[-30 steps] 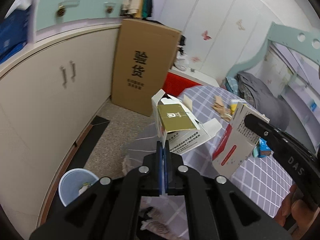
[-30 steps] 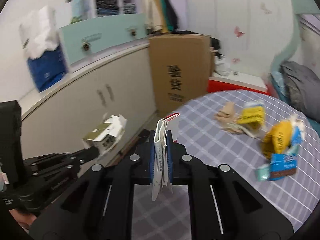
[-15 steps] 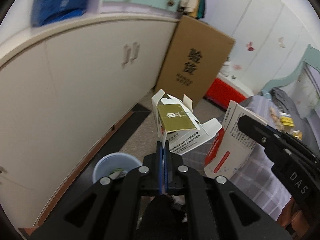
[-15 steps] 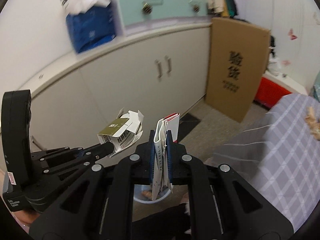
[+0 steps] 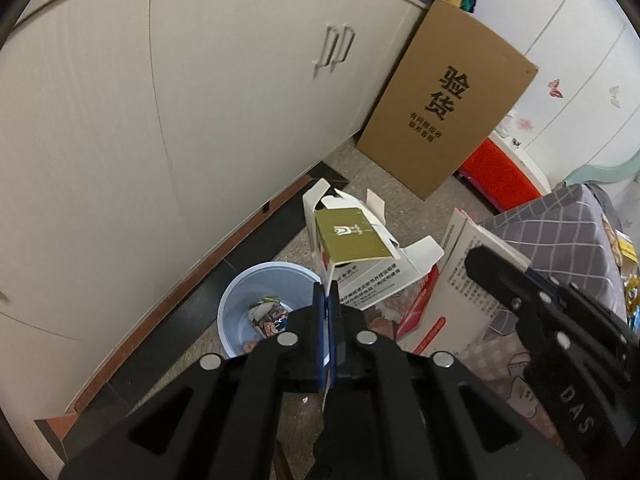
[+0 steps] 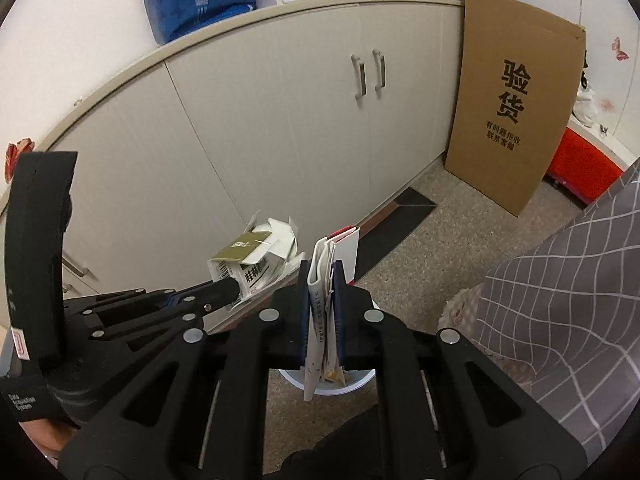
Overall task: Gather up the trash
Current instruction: 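Carry both cartons to the wastebasket and open both tools to drop them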
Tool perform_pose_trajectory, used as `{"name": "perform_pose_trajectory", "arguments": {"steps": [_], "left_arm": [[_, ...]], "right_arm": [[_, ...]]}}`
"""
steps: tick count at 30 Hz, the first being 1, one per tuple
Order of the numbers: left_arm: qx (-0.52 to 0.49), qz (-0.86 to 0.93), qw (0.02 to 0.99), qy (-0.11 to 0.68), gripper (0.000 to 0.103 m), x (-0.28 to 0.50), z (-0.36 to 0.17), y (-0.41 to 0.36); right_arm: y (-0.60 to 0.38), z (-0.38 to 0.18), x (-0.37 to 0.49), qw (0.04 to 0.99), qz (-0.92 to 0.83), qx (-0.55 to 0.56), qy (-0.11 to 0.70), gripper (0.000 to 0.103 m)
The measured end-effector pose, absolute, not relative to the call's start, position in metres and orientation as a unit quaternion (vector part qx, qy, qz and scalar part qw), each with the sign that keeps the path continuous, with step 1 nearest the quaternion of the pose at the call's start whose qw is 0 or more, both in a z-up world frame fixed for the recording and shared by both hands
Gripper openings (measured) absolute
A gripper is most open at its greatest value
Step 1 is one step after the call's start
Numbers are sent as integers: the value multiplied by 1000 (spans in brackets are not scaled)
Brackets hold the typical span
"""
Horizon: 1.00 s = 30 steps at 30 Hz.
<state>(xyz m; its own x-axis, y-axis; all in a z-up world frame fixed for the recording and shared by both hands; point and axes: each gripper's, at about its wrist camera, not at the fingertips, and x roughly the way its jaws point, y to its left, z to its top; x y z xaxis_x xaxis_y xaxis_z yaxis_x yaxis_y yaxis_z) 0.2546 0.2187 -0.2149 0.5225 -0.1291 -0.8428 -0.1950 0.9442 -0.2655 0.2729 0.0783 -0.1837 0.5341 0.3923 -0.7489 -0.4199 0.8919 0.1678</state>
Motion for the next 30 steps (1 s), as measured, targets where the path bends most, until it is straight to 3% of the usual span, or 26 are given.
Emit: {"name": "perform_pose_trajectory", "arguments": {"steps": [1, 4, 30], "left_arm": [[-170, 22, 850, 498, 8, 257, -220, 221], [-172, 39, 845, 505, 53, 256, -228, 224], [-189, 63, 839, 506, 61, 247, -237, 237]], "right_arm": [[79, -186, 273, 875, 231, -16, 425, 10], [78, -192, 276, 873, 228, -15, 431, 10], [88, -199, 277, 872, 233, -12, 431, 11]]}}
